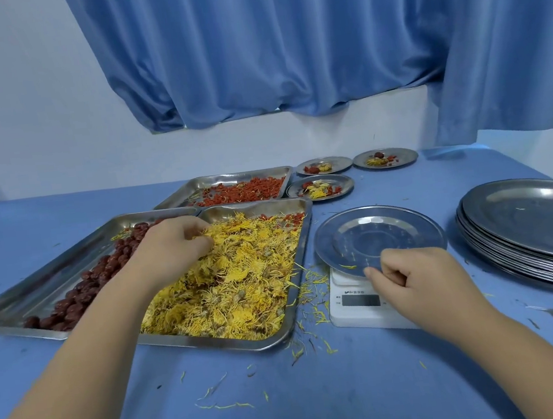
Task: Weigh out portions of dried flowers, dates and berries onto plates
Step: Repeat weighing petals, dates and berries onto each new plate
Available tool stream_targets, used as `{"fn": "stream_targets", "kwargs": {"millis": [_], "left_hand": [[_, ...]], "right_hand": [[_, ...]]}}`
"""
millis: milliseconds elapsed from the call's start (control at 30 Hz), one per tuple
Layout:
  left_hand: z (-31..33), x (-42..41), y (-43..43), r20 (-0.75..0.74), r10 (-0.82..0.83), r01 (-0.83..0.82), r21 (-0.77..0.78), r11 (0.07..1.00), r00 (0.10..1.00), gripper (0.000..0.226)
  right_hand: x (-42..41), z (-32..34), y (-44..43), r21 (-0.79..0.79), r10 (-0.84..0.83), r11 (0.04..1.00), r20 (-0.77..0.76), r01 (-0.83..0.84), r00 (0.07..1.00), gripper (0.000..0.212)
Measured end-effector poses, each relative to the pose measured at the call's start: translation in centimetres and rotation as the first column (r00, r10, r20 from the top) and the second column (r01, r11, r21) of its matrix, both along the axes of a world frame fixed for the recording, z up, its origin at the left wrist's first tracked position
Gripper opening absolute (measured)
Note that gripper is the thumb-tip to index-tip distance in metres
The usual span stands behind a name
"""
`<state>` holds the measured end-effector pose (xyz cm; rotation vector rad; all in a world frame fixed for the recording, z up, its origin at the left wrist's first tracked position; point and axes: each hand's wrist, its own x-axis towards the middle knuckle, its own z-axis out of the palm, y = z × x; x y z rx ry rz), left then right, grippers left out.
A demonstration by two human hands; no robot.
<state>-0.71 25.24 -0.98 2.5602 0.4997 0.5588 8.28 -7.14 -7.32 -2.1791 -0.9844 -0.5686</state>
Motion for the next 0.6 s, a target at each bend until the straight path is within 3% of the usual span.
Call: {"fn": "stream_targets", "kwargs": {"millis": [133,267,433,600], "left_hand": [[0.1,-0.3,-0.7,-0.025,-0.046,0.045,-0.032,0.998,0.999,0.006],[-0.7,-0.1,-1.6,-0.146,-0.095,0.107,0.082,0.991,0.985,0.01],[0.2,-0.4,-1.7,-0.46,-0.153,0.203,0.061,0.977,0.875,0.039],[1.8,-0.5,-1.2,-0.558,-0.182,0.247,0.043,0.968,0.809,0.043]], "right_hand": [[0.0,0.0,-0.1,0.0,0.002,1.0,-0.004,-0.002,1.0,0.055],[0.0,0.0,0.0,-0.018,-0.008,1.0,-0.008,0.008,1.0,0.054],[0.0,0.0,0.0,-0.021,-0.011,1.0,-0.012,0.01,1.0,0.054],[0.0,-0.1,0.0,-0.032,-0.01,0.999,-0.02,0.009,1.0,0.054]]}}
